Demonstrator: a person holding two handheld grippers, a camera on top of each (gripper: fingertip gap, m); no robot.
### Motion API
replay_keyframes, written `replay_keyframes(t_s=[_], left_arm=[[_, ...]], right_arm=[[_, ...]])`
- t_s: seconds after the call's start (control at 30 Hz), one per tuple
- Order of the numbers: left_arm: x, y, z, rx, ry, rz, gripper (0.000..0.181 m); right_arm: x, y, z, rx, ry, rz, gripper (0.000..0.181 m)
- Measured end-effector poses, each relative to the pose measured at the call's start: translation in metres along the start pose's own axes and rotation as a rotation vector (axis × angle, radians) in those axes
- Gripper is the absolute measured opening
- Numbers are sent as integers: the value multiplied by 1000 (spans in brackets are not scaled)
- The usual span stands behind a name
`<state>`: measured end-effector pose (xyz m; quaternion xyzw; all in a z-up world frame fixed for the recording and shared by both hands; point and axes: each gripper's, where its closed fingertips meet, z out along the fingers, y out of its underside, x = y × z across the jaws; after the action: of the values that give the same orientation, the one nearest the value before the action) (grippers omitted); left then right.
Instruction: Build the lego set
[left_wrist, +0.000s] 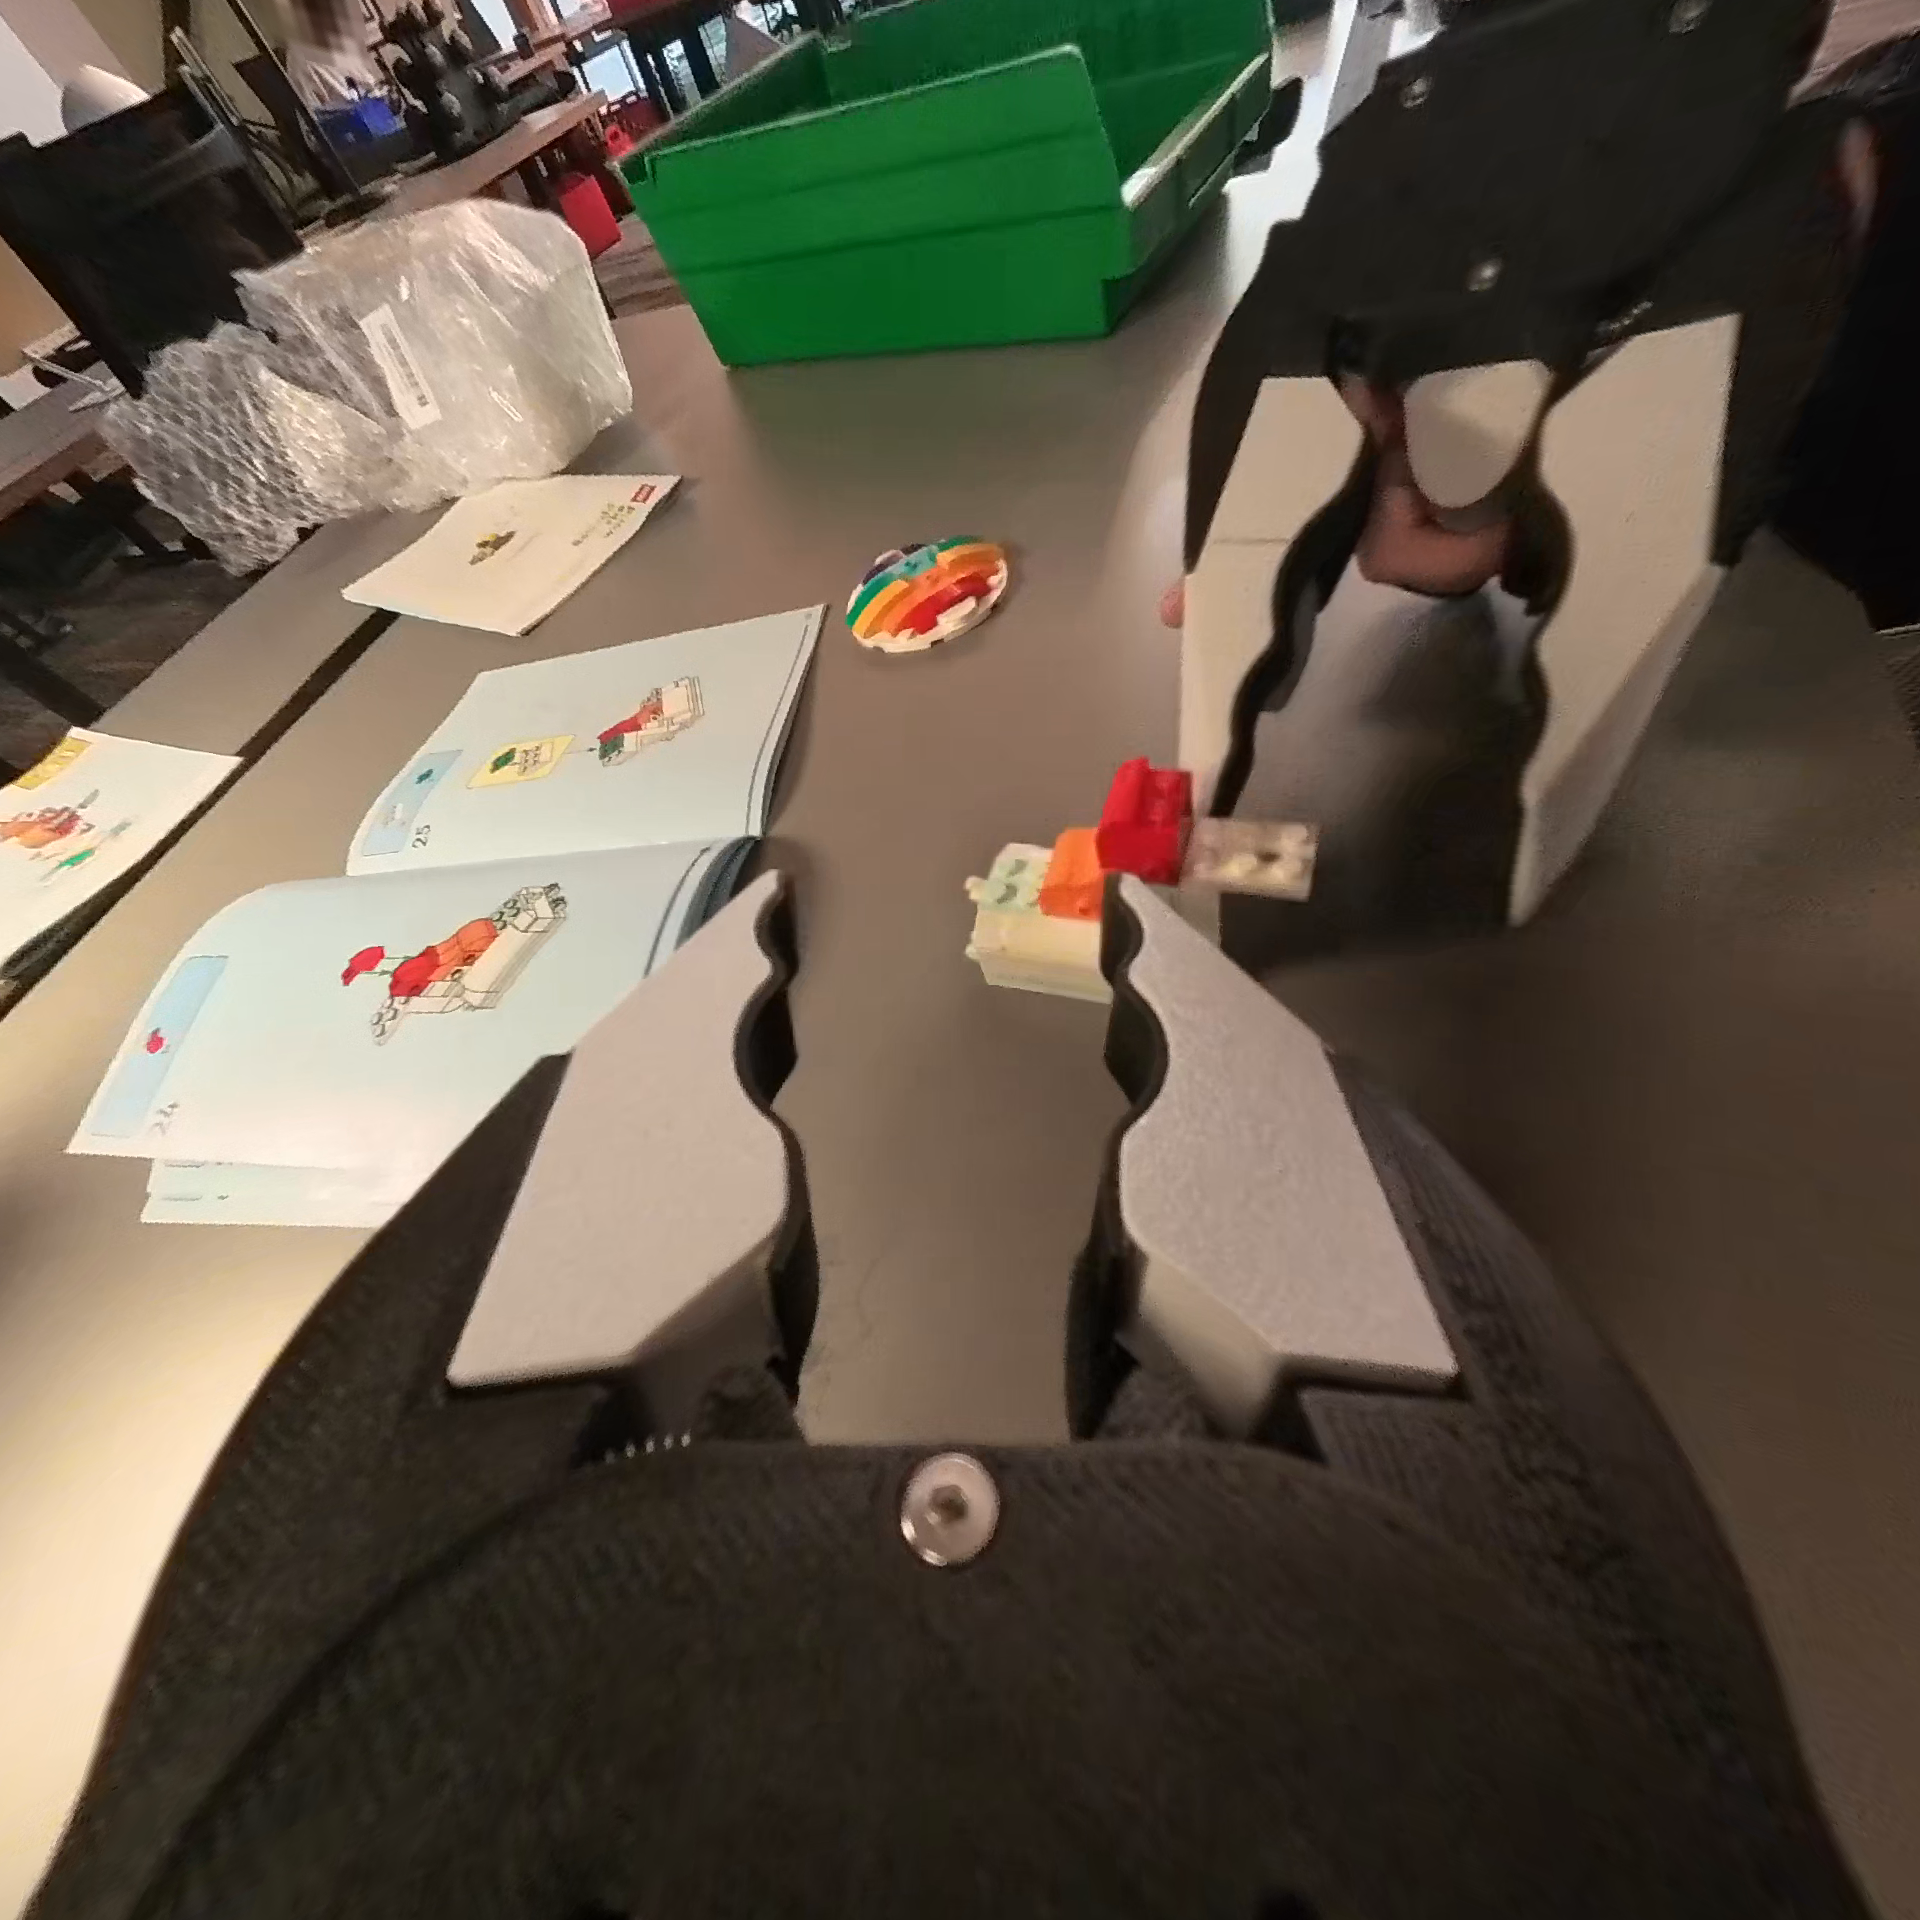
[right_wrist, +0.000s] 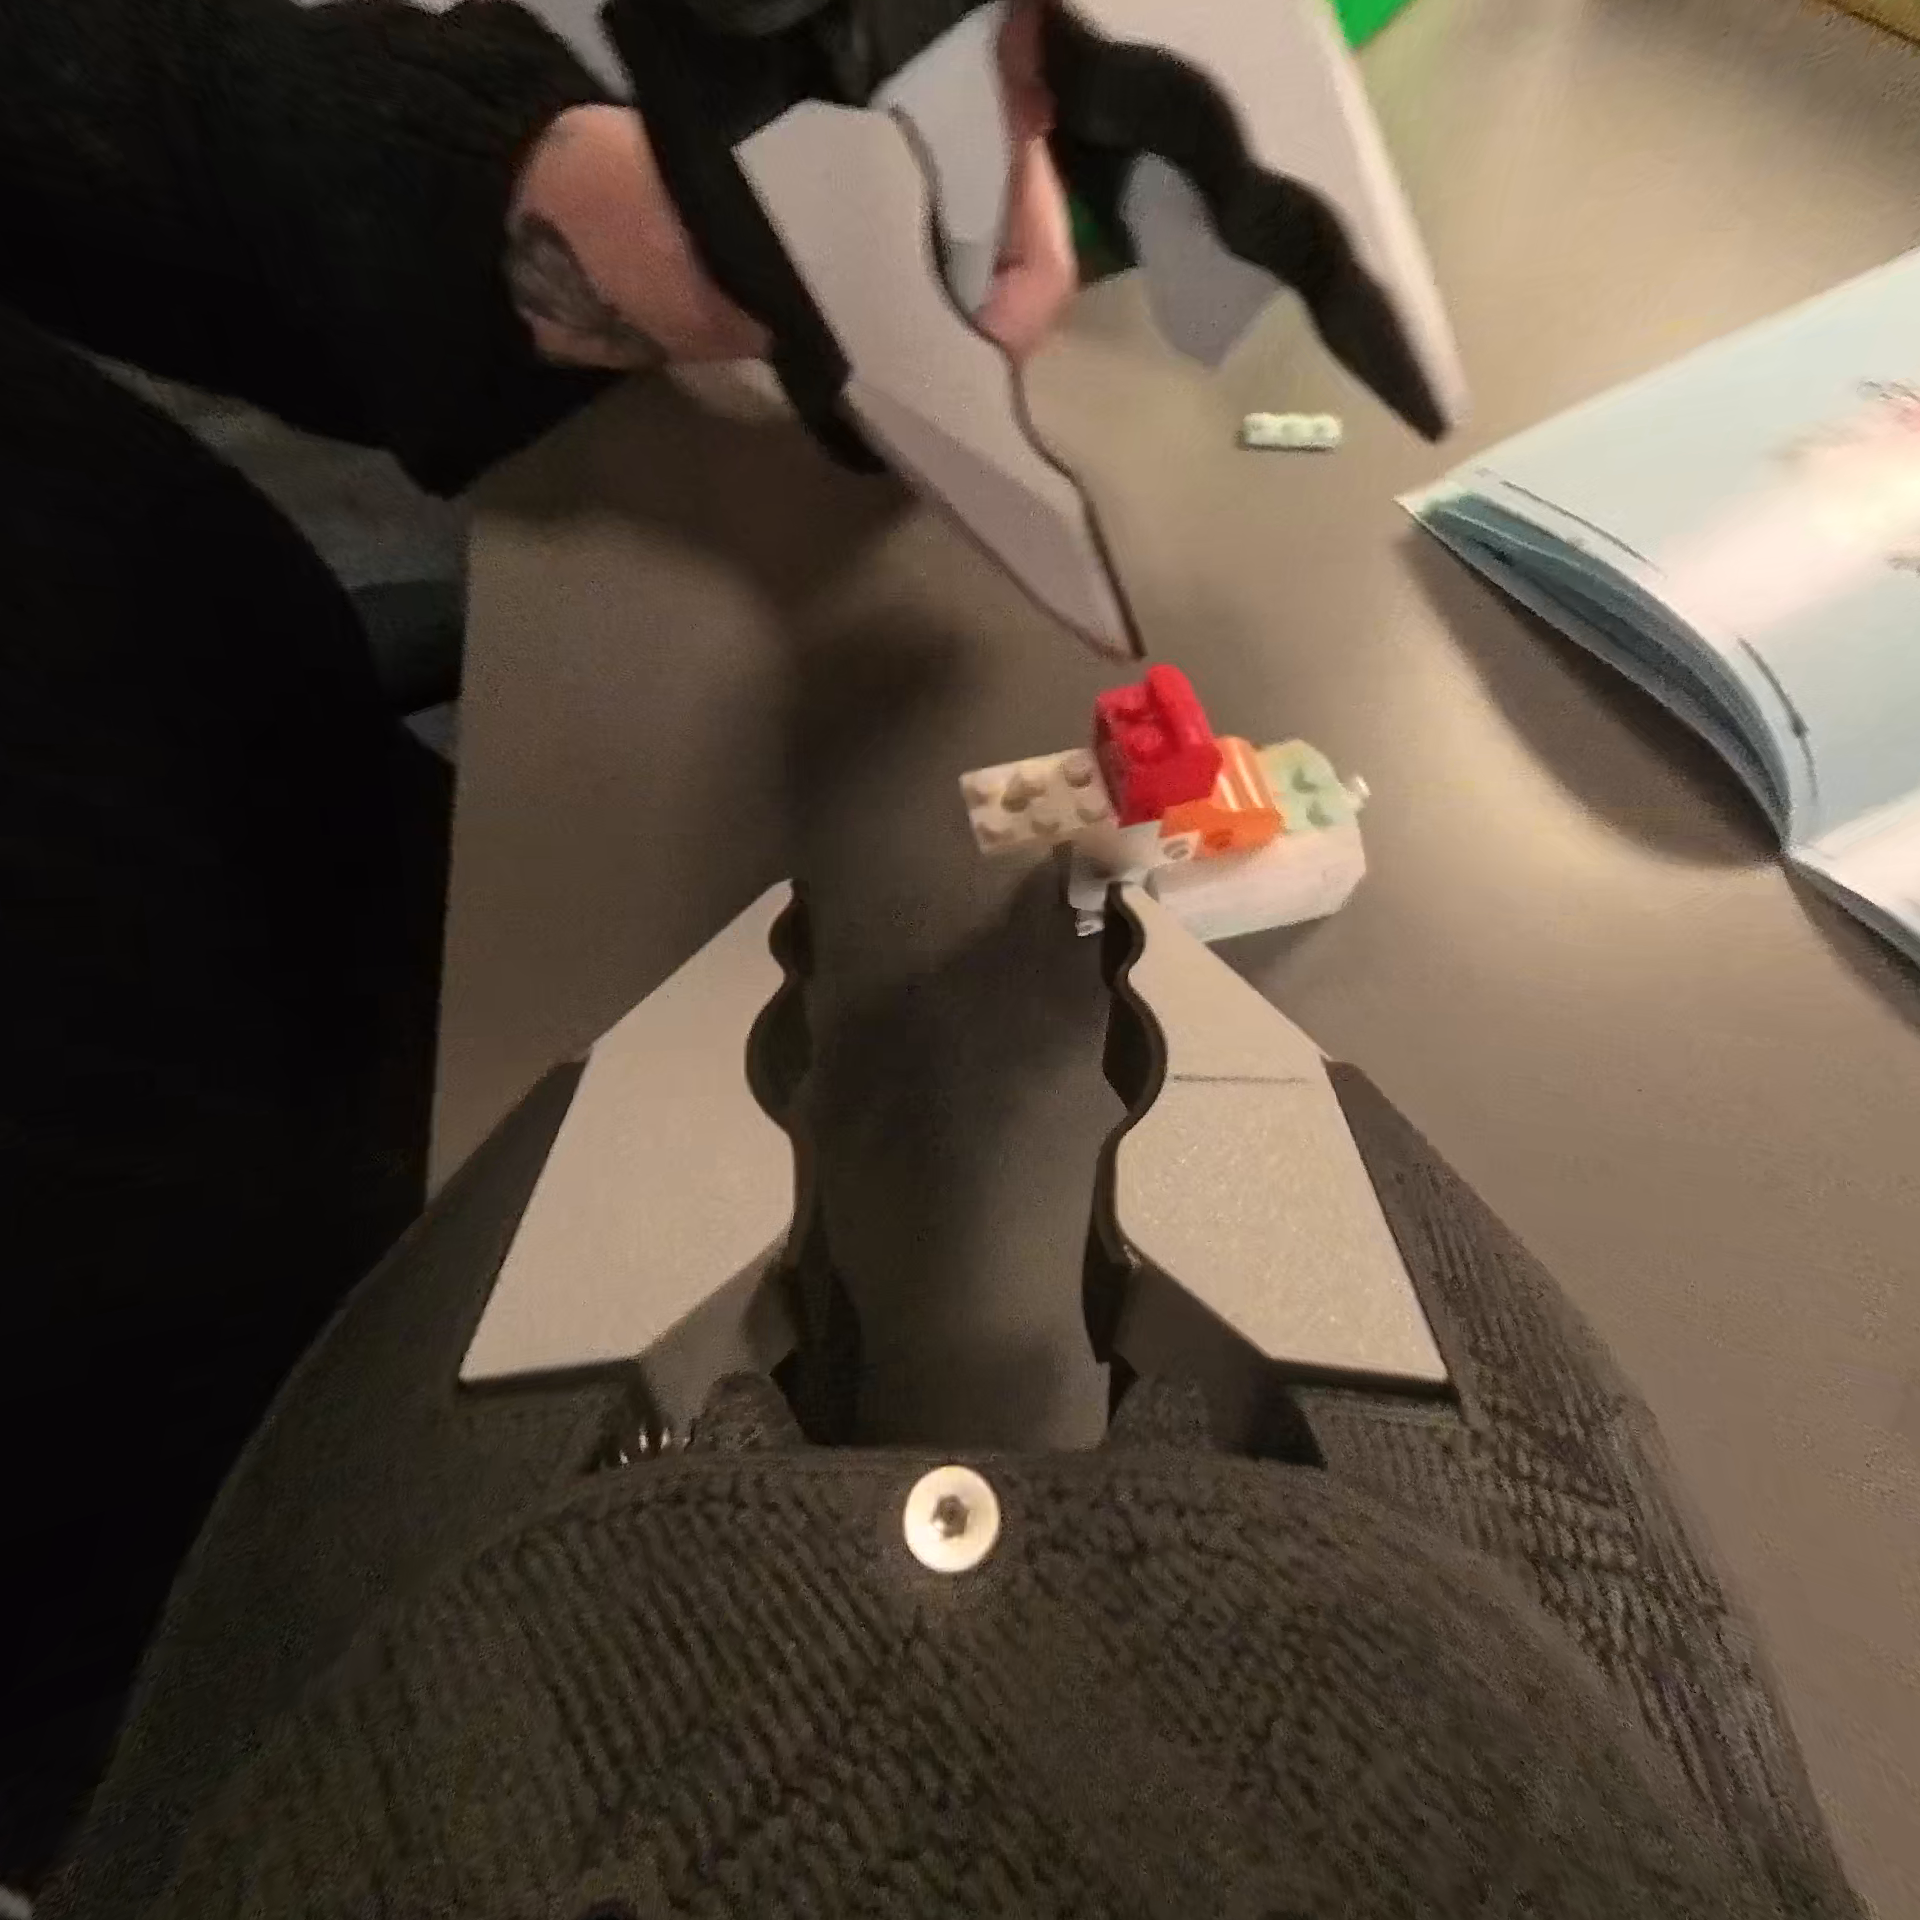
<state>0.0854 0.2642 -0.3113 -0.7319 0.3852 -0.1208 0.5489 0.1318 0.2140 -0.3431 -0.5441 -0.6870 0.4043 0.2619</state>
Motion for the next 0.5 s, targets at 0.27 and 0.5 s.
replay_keyframes(t_s=[0.27, 0.5], left_arm=[[-18, -14, -14, 59, -70, -15, 61], [-26, -9, -15, 58, -76, -55, 63]], right_arm=[[33, -3, -16, -85, -18, -223, 71], [37, -1, 5, -208, -263, -508, 92]])
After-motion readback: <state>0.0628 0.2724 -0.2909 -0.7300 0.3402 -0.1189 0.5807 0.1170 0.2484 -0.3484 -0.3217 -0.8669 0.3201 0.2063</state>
